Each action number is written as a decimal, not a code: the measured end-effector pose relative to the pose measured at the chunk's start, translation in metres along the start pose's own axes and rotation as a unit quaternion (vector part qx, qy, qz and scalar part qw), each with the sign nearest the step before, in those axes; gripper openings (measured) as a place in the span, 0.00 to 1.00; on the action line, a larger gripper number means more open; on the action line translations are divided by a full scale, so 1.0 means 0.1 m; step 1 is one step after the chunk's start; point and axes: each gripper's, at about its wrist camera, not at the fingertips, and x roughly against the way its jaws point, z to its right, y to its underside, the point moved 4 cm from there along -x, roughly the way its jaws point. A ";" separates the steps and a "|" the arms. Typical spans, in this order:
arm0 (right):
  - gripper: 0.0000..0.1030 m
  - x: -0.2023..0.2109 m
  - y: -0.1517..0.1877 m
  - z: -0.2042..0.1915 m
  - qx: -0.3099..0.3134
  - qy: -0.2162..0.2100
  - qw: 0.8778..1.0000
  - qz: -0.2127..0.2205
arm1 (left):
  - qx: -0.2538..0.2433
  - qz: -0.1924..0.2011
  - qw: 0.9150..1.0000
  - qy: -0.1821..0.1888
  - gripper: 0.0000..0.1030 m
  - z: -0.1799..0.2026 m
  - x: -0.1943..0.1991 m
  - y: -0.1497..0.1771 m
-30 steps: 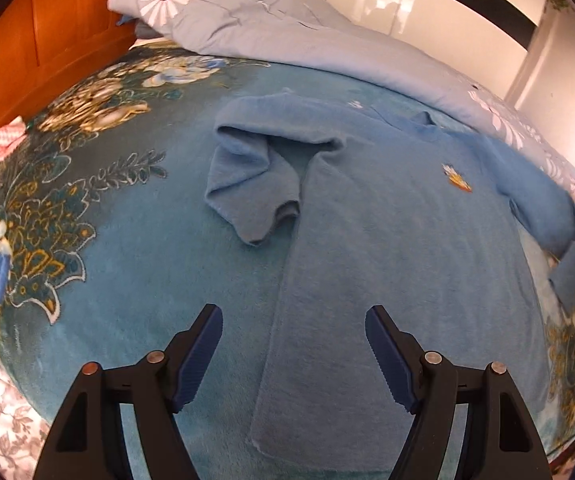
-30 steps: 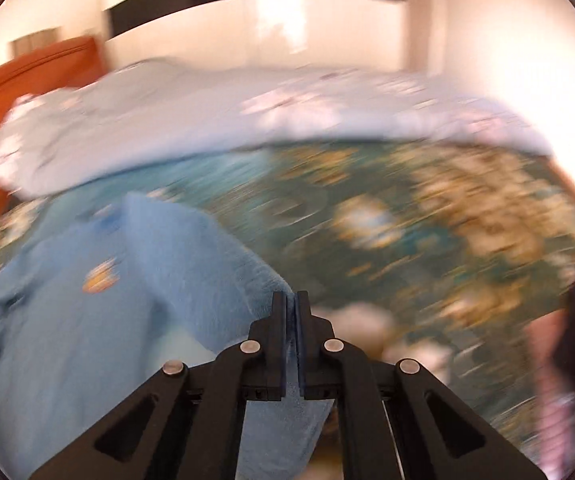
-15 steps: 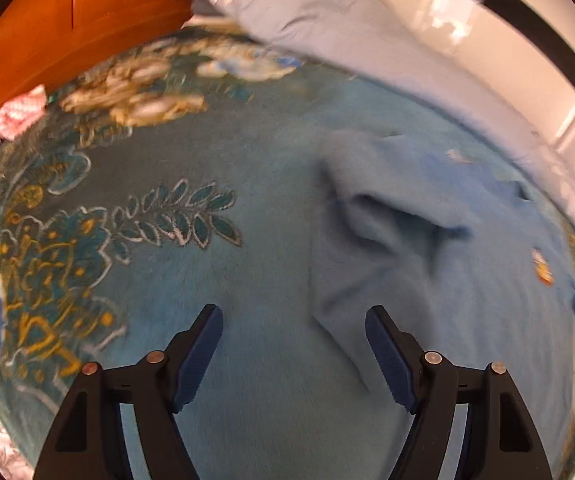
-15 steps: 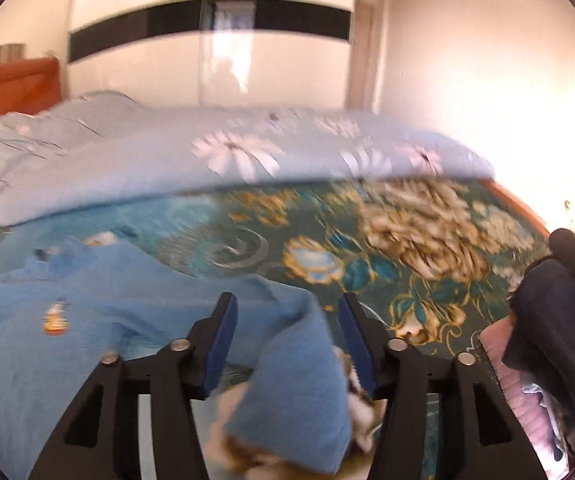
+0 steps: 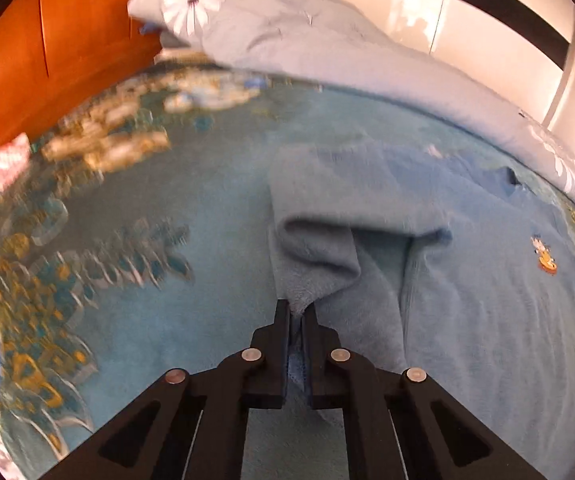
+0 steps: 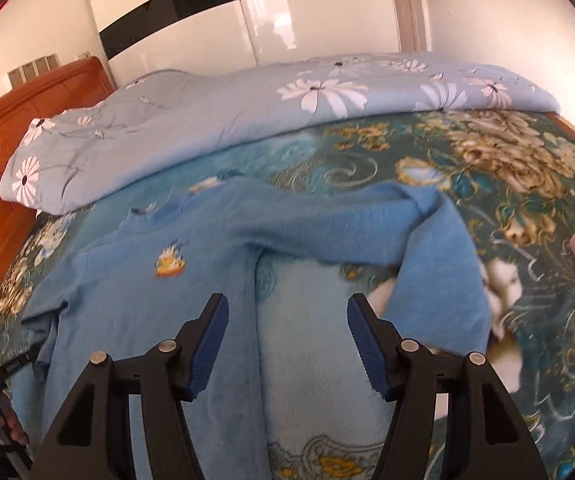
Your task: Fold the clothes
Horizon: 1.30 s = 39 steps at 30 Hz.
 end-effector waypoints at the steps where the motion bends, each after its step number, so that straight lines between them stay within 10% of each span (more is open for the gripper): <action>1: 0.61 -0.03 0.04 0.01 -0.003 -0.001 1.000 -0.008 | -0.016 0.016 1.000 -0.017 0.05 -0.01 0.04 -0.05; 5: 0.61 -0.16 0.17 0.14 -0.029 -0.002 0.999 -0.045 | -0.101 0.092 0.981 -0.139 0.05 -0.16 0.21 -0.35; 9: 0.61 -0.26 0.27 0.21 -0.044 -0.001 0.997 -0.063 | -0.193 0.204 0.901 -0.330 0.06 -0.39 0.34 -0.74; 11: 0.61 -0.29 0.32 0.19 -0.043 0.000 0.997 -0.068 | -0.215 0.171 0.894 -0.354 0.06 -0.55 0.11 -0.80; 16: 0.62 -0.28 0.39 0.12 -0.027 -0.005 0.997 -0.070 | -0.184 0.076 0.926 -0.319 0.09 -0.86 -0.32 -0.62; 24: 0.62 -0.23 0.43 0.12 -0.010 -0.007 0.997 -0.079 | -0.221 0.039 0.919 -0.324 0.11 -0.95 -0.36 -0.05; 30: 0.62 -0.07 0.46 0.17 -0.017 -0.031 0.996 -0.083 | -0.164 0.029 0.940 -0.299 0.23 -0.96 -0.01 0.07; 35: 0.62 0.19 0.67 0.35 -0.036 -0.054 0.993 -0.097 | -0.152 0.043 0.944 -0.290 0.53 -0.84 0.19 0.20; 39: 0.62 0.31 0.85 0.38 -0.045 -0.074 0.990 -0.110 | -0.069 0.002 0.946 -0.317 0.53 -1.26 0.14 0.20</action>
